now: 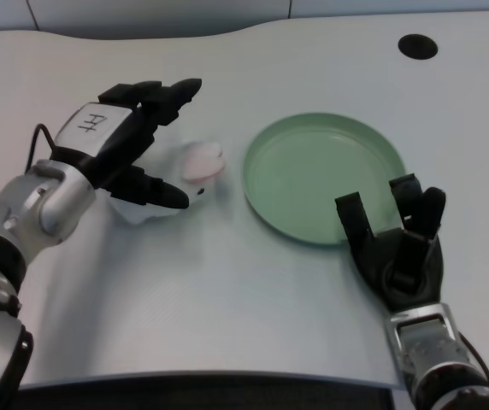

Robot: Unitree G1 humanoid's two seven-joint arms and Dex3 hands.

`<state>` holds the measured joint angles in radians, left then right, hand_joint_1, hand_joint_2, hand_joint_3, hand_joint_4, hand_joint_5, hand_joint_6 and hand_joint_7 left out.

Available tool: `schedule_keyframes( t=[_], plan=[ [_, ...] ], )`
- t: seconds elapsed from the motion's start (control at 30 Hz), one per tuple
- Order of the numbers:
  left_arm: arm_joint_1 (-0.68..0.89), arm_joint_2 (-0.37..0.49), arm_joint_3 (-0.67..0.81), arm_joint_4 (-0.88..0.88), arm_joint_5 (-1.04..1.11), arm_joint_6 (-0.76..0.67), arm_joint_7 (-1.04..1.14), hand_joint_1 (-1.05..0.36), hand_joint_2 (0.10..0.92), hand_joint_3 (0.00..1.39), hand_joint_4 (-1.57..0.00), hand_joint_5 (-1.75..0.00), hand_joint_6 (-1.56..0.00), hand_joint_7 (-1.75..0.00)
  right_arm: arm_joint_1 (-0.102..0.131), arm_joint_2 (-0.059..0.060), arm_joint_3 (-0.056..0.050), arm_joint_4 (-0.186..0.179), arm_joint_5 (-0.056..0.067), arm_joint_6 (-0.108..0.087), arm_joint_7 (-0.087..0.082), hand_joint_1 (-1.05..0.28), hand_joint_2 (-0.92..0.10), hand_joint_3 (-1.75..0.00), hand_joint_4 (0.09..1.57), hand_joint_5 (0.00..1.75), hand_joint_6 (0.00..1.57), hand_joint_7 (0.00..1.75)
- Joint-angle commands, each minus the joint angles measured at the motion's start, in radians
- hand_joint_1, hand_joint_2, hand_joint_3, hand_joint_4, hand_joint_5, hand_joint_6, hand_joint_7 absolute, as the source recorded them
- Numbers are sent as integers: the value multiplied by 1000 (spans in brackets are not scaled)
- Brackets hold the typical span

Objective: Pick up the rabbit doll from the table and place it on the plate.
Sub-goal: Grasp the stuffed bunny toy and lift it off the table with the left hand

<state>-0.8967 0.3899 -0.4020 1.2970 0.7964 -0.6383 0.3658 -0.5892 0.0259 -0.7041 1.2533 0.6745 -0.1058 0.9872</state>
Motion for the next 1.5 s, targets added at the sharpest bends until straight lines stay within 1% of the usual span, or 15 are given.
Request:
schedule_keyframes(
  t=[0.03,0.17,0.3,0.53,0.7,0.83,0.9,0.93,1.0,1.07,1.1,1.17,1.23,1.37,1.5],
  plan=[
    [-7,-18,-46,29,16,39,32,-1048,920,55,1,1,0,1,9,4,-5,-3,9,-8,11,-564,-921,-123,797,1746,664,1635],
    [-10,-18,-63,34,7,42,43,-1048,921,62,1,1,1,1,8,4,-6,-3,8,-8,12,-563,-921,-125,797,1746,668,1630],
    [19,-56,-71,69,-8,141,-48,-1048,901,47,-36,-19,1,1,24,-3,-15,-19,18,-7,35,-558,-921,-143,800,1746,650,1659],
    [43,-59,-71,74,-31,165,-27,-912,771,0,-363,-174,-154,-50,28,0,-11,-28,20,-4,46,-555,-921,-139,802,1746,642,1679],
    [56,-64,-75,79,-36,193,-38,-726,685,2,-553,-243,-335,-66,31,2,-13,-33,26,0,64,-559,-921,-151,797,1746,621,1710],
    [58,-68,-82,80,-40,213,-44,-648,690,5,-606,-261,-414,-57,35,1,-8,-36,27,-2,66,-566,-921,-169,796,1746,610,1733],
    [64,-71,-96,80,-30,220,-11,-432,726,10,-711,-307,-649,-92,38,3,-6,-40,29,0,70,-563,-921,-179,789,1746,592,1743],
    [70,-74,-101,80,-27,219,20,-362,741,6,-734,-404,-753,-88,40,4,-7,-42,30,0,70,-562,-921,-179,788,1746,589,1745],
    [80,-75,-104,81,-29,208,61,-271,767,3,-692,-906,-980,-127,44,6,-5,-49,32,-4,73,-567,-921,-167,787,1746,587,1746],
    [85,-75,-107,84,-31,205,80,-287,783,1,-622,-1207,-930,-401,48,8,-4,-57,36,0,70,-570,-921,-144,790,1746,593,1746],
    [86,-76,-105,85,-36,205,79,-297,786,1,-602,-1297,-814,-681,52,9,-3,-62,35,-7,72,-573,-921,-136,791,1746,595,1746],
    [87,-77,-98,86,-48,202,75,-316,793,1,-564,-1421,-691,-980,57,11,-2,-69,38,-11,78,-580,-921,-143,791,1746,590,1746],
    [91,-81,-74,85,-78,192,60,-302,806,6,-568,-1456,-677,-1044,64,13,-4,-76,44,-8,84,-578,-921,-143,789,1746,589,1746],
    [96,-86,-52,84,-109,183,44,-271,829,5,-607,-1397,-726,-963,71,15,-3,-84,51,-8,86,-572,-921,-144,789,1746,590,1746],
    [97,-92,-37,82,-127,174,33,-293,862,9,-591,-1440,-733,-953,76,16,-1,-89,50,-12,91,-575,-921,-152,786,1746,588,1746]
  ],
)
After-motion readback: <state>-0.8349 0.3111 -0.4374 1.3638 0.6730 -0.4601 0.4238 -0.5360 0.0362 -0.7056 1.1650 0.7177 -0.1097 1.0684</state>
